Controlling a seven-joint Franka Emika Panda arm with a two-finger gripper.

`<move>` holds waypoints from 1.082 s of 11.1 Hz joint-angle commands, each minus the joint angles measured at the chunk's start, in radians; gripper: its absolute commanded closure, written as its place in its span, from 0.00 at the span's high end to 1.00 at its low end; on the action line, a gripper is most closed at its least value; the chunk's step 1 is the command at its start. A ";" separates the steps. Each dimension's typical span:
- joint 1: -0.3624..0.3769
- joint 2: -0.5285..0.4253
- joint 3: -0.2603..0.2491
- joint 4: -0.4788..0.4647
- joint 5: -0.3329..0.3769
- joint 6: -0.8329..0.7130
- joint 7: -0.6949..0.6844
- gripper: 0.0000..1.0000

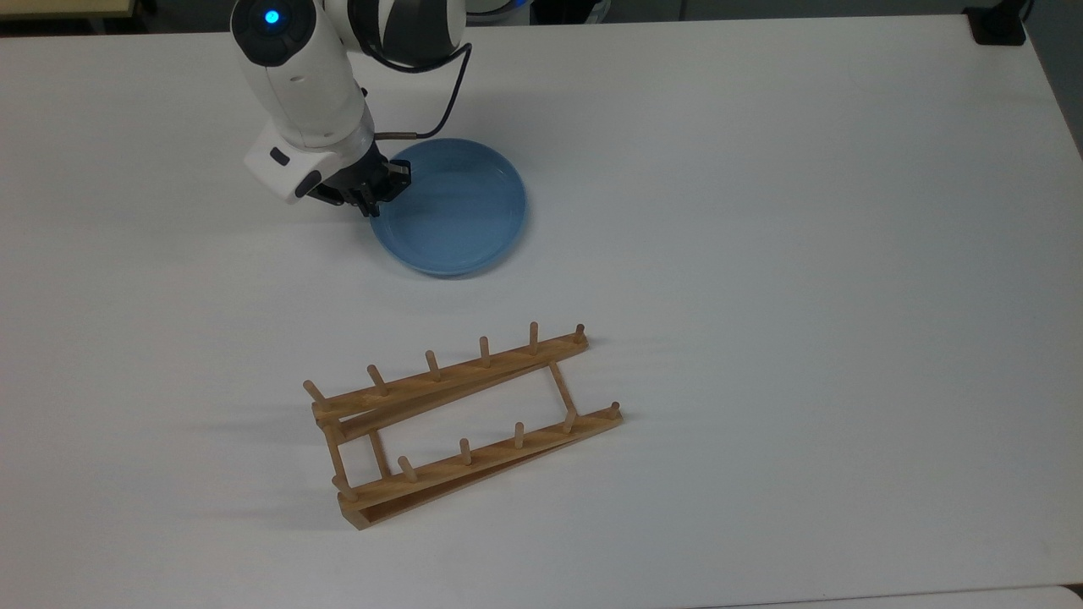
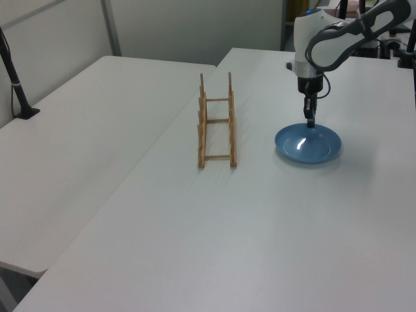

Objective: Place plate in plate rack
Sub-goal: 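Close the gripper on the plate rim and lift it, then carry the plate over the rack, rotating it upright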

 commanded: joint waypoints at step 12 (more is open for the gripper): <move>0.068 -0.102 0.000 0.294 -0.085 0.319 0.232 0.00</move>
